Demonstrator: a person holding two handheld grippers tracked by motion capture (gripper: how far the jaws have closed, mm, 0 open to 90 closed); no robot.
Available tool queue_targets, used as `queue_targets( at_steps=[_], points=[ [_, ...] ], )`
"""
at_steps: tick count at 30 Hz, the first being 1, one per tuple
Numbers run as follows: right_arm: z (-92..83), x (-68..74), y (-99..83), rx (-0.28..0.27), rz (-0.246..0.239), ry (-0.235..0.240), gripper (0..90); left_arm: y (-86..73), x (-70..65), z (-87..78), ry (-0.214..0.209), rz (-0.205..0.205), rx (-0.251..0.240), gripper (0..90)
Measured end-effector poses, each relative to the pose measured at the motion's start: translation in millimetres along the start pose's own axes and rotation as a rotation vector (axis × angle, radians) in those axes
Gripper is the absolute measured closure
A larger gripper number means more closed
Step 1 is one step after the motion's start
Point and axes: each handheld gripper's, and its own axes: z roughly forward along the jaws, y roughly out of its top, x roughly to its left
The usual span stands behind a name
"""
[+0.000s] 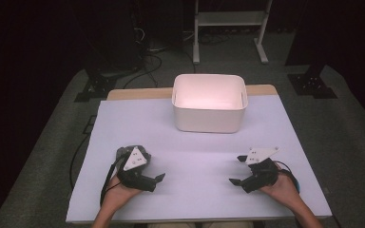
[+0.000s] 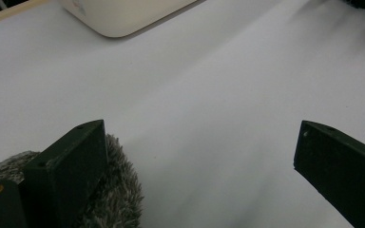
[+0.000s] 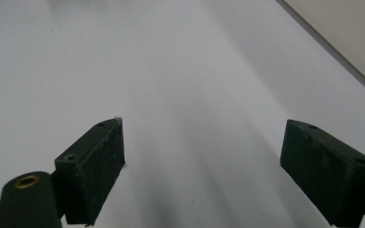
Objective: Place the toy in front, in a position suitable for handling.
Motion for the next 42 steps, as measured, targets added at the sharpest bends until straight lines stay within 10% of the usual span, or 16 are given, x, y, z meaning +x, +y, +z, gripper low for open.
queue_targets(
  at_steps=[20,42],
  points=[
    [-43.3,-21.4,-5.4,-0.022,0.054,-0.02,13.5,-2.0,2.7,-1.5,-0.004,-0.006,0.007,3.4],
    [-83.4,-34.9,-45.5,0.082,0.129,-0.098,13.3,-0.6,-0.5,-1.0,-0.024,0.009,0.02,3.4]
  ],
)
